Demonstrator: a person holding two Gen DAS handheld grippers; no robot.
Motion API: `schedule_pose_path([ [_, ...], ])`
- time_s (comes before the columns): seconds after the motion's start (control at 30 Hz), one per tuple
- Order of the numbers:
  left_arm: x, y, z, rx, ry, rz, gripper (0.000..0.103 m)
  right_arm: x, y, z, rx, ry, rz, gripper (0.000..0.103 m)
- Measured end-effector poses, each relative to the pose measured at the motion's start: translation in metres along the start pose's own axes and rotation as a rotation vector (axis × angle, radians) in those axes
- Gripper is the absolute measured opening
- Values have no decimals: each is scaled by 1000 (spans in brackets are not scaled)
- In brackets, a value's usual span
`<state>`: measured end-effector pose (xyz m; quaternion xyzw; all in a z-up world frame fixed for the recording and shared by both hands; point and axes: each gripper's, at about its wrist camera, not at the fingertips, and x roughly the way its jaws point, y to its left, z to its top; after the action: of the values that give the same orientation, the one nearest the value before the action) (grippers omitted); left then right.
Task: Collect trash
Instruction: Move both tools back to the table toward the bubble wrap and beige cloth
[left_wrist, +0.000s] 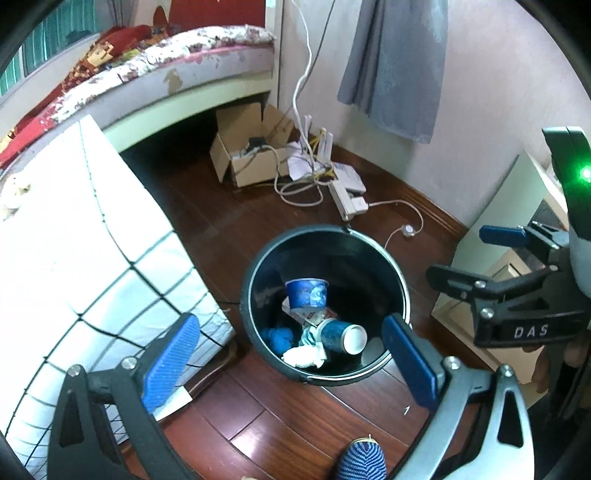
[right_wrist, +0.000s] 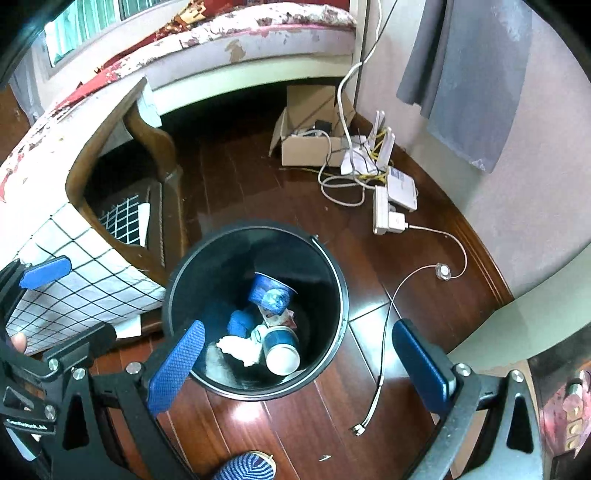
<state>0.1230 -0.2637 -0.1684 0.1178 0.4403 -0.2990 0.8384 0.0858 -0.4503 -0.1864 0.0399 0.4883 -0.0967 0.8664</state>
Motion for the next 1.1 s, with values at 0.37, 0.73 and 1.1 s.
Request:
schedule_pose_path([
  [0.37,-55,16,2,-38,-88,56,100,-52,29,9,-41,-88,12,102],
  [0.73,-102,66,-8,-145,-154,134,100,-92,86,26,-136,-165,47,102],
  [1.1,-146,131,-35,-247,-204,235,100,-113,174,46,-271,-229,120,102],
])
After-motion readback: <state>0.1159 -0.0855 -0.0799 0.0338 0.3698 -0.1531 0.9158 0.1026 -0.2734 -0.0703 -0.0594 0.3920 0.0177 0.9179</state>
